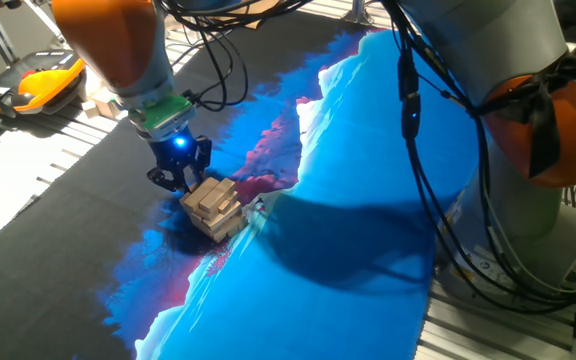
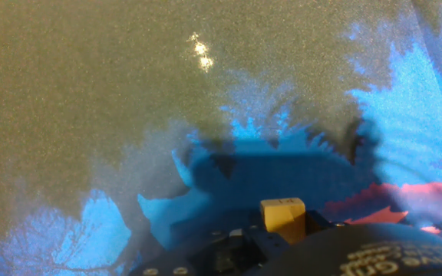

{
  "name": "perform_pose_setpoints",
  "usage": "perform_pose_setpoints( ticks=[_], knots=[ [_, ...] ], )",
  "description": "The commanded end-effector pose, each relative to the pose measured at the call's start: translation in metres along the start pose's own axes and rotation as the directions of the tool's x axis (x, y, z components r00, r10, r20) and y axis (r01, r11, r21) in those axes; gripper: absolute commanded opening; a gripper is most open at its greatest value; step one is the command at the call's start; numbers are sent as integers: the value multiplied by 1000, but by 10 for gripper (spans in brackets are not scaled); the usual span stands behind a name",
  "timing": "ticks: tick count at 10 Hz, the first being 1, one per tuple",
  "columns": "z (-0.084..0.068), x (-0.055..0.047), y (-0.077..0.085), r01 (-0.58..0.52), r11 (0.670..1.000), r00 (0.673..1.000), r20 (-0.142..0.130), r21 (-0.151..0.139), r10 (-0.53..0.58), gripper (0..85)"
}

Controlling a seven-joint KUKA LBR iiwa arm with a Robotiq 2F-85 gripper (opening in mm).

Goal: Play Jenga

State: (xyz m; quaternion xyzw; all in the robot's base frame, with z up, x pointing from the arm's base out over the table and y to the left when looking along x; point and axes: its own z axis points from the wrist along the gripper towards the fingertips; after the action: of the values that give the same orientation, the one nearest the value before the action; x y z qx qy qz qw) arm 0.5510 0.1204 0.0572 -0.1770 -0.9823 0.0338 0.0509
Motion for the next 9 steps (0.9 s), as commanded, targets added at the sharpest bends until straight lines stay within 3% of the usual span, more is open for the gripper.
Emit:
perform_pose_setpoints(
  ticks=[1, 9],
  knots=[
    [0, 1, 0, -1, 1000, 1000, 0, 0, 1, 340],
    [0, 4, -1, -1, 1000, 1000, -1, 0, 1, 340]
  ],
)
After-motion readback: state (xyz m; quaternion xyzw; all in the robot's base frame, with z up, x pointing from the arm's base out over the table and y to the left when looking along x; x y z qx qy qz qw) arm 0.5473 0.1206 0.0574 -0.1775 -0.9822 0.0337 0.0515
